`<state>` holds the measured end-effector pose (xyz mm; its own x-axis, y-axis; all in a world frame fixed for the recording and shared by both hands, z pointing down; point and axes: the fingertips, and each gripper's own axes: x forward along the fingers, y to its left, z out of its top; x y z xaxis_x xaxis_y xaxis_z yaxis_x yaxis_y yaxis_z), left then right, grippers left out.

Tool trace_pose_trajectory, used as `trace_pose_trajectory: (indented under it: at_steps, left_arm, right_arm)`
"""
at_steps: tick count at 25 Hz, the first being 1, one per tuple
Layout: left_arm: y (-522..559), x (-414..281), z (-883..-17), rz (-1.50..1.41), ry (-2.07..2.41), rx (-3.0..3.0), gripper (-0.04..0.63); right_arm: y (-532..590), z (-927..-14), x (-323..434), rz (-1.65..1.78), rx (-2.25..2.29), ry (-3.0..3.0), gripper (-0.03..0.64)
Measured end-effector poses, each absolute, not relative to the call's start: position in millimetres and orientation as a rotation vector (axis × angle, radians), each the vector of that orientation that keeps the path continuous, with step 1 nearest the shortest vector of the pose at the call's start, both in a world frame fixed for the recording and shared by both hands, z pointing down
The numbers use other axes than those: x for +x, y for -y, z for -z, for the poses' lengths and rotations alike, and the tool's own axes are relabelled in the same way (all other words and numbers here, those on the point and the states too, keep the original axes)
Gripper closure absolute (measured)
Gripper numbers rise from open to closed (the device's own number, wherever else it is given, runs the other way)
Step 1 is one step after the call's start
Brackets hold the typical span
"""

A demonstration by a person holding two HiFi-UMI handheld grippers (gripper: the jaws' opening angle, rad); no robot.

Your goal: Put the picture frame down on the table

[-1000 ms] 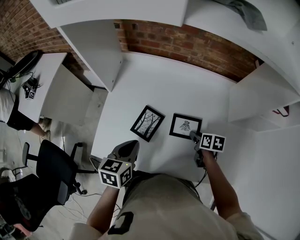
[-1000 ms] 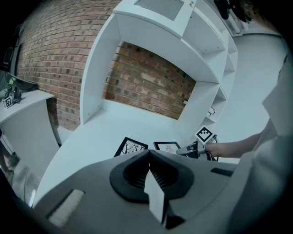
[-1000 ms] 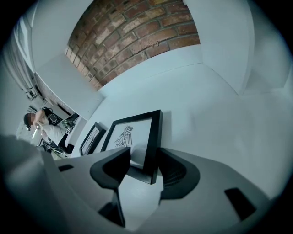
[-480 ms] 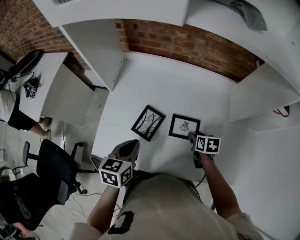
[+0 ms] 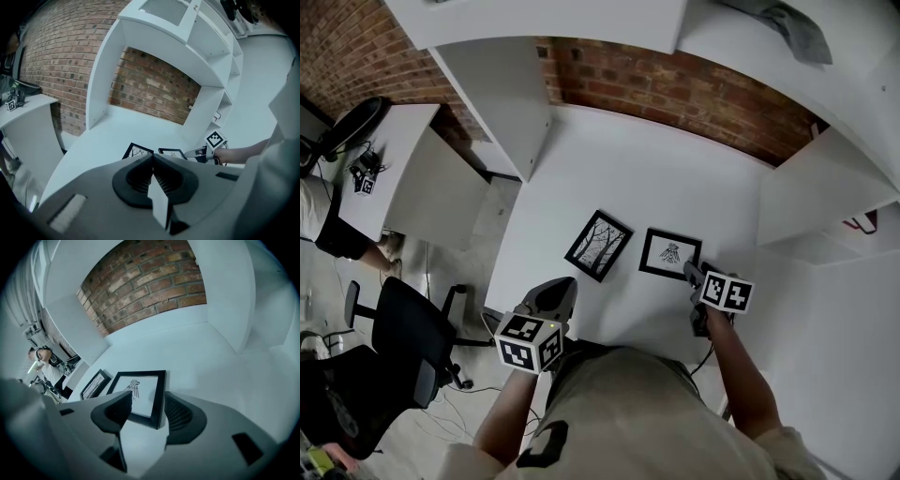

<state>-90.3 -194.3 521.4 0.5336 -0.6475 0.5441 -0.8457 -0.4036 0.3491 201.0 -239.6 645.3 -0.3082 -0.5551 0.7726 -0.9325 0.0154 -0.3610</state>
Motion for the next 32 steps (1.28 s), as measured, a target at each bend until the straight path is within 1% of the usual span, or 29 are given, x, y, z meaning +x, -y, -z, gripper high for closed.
trace_pose_trajectory:
  at_steps: [5, 6, 8, 9, 11, 14, 22, 32]
  left_arm:
    - [193.8, -98.9, -518.8, -0.418, 1.220, 2.182, 0.591]
    - [193.4, -100.3, -517.9, -0.414, 1.222, 2.183, 0.591]
    - [192.3, -103.5, -516.0, -0.409, 1.228, 2.185, 0.591]
    - [192.2, -105.2, -514.8, -0.406, 1.232, 2.186, 0.591]
    - [193.0, -108.9, -511.7, -0.395, 1.242, 2.186, 0.591]
    - [192.7, -119.8, -507.9, -0.382, 1.269, 2.180, 0.591]
    - [182.7, -154.7, -500.8, -0.356, 1.344, 2.156, 0.591]
    - [160.9, -156.9, -500.1, -0.331, 1.296, 2.181, 0.591]
  right_arm:
    - [235.6, -616.3, 177.9, -1.268, 1.480, 2.023, 0.420]
    - [234.0, -609.8, 171.1, -1.275, 1.464, 2.057, 0.437]
    - [230.6, -597.6, 158.0, -1.269, 1.427, 2.119, 0.537]
    - [229.0, -591.5, 151.3, -1.262, 1.403, 2.148, 0.565]
    - [225.9, -577.6, 134.9, -1.260, 1.341, 2.210, 0.589]
    - [219.4, -560.9, 110.0, -1.262, 1.254, 2.283, 0.600]
    - [203.3, -525.8, 58.8, -1.274, 1.098, 2.422, 0.601]
    - [174.2, -506.3, 22.2, -1.279, 1.021, 2.482, 0.601]
